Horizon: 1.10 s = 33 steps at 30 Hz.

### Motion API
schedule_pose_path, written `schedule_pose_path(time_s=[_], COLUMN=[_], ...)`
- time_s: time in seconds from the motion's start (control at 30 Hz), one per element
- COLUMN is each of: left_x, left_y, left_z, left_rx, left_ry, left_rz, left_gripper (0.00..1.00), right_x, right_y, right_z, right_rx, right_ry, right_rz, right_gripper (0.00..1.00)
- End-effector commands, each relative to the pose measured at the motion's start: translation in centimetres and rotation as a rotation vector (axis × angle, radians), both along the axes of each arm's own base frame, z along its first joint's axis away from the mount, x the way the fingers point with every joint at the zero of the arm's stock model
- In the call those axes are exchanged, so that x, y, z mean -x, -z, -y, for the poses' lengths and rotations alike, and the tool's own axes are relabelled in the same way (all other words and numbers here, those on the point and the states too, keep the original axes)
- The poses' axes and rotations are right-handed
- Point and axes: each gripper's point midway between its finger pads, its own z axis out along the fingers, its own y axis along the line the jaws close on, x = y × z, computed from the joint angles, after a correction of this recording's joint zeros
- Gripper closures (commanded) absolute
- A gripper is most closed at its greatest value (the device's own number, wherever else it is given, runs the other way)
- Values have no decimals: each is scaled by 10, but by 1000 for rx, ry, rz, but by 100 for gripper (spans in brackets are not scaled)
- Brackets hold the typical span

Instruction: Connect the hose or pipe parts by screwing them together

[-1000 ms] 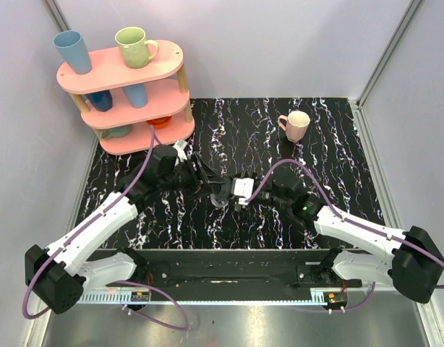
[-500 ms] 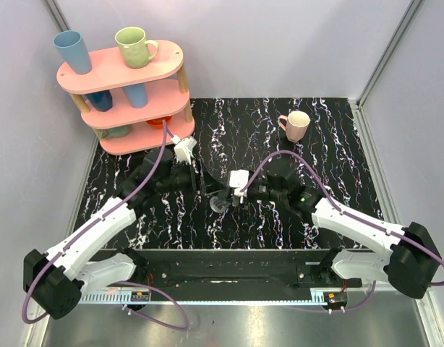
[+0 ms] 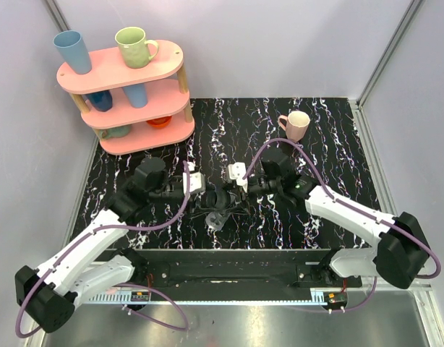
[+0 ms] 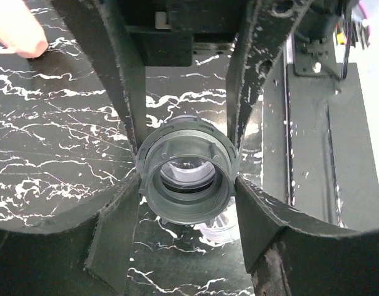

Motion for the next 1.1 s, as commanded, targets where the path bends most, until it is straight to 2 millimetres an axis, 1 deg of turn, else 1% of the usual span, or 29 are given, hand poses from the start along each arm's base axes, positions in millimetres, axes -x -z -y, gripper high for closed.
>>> schedule_pose_path(time_s=[0.0, 0.03, 0.07, 0.13, 0.17, 0.2, 0.23, 0.3, 0.33, 0.37, 0.4, 0.43, 0.47, 0.5, 0.53, 0.57, 0.6, 0.63, 0.67, 0.7, 0.73, 0.77, 0.8, 0.83, 0.87, 0.9, 0.97, 1.0, 1.07], left_x=[-1, 1, -2, -6, -13, -15, -13, -22, -21, -31, -29, -26, -28, -28, -30, -35, -39, -40, -49, -47, -44, -38, -38, -39, -38, -38, -38, -38, -40], left_y=[-25, -30, -33, -41, -43, -49, -52, -64, -70, -75, -73, -82, -84, -82, -86, -84, -74, -77, -71, -62, -63, -66, -67, -64, -62, -52, -49, -36, -34], left_z=[9, 7, 5, 1, -2, -4, -8, -14, -17, -23, -26, -25, -27, -24, -24, -25, -25, -26, -32, -32, -27, -21, -18, -16, -14, -13, -12, -12, -11], left_rx=[1, 10, 9, 36, 35, 53, 75, 120, 173, 197, 202, 246, 265, 303, 325, 337, 320, 370, 398, 402, 457, 477, 508, 542, 542, 510, 495, 453, 433], left_ry=[164, 161, 131, 70, 16, -12, -52, -164, -237, -334, -371, -400, -441, -490, -520, -573, -625, -692, -795, -836, -844, -803, -804, -830, -834, -867, -913, -963, -992], left_rz=[267, 283, 297, 316, 322, 332, 301, 262, 149, 101, 25, -73, -130, -278, -341, -402, -485, -617, -692, -790, -917, -977, -1028, -1136, -1176, -1221, -1299, -1358, -1380], left_gripper=[43, 28, 11, 6, 1, 1, 1, 1, 1, 1, 1, 1, 1, 1, 1, 2, 2, 2, 1, 1, 1, 1, 2, 2, 3, 3, 3, 3, 3], right_x=[21, 20, 19, 8, 6, -1, -2, -5, -8, -10, -17, -21, -26, -35, -40, -41, -47, -50, -49, -53, -54, -54, -55, -56, -56, -56, -55, -56, -54], right_y=[-39, -38, -37, -35, -34, -31, -29, -28, -29, -28, -28, -29, -28, -28, -35, -32, -34, -44, -40, -43, -48, -47, -47, -45, -46, -46, -44, -43, -41], right_z=[-13, -11, -9, -6, -3, 0, 3, 9, 11, 14, 16, 17, 19, 22, 22, 24, 27, 26, 29, 32, 32, 33, 34, 34, 33, 33, 32, 33, 30], right_rx=[-107, -105, -104, -93, -89, -77, -73, -67, -66, -64, -60, -59, -58, -52, -77, -80, -88, -131, -136, -144, -166, -167, -164, -157, -155, -151, -138, -130, -123], right_ry=[-132, -121, -107, -36, -7, 35, 50, 89, 106, 126, 161, 180, 203, 251, 274, 288, 321, 339, 349, 371, 381, 388, 398, 401, 401, 404, 403, 406, 398], right_rz=[11, 17, 26, 56, 65, 85, 95, 125, 137, 151, 182, 203, 220, 246, 278, 291, 318, 358, 374, 402, 424, 433, 445, 447, 451, 460, 464, 470, 471], right_gripper=[100, 100, 100, 100, 100, 100, 100, 100, 100, 100, 100, 100, 100, 100, 100, 100, 100, 100, 100, 100, 100, 100, 100, 100, 100, 100, 100, 100, 100])
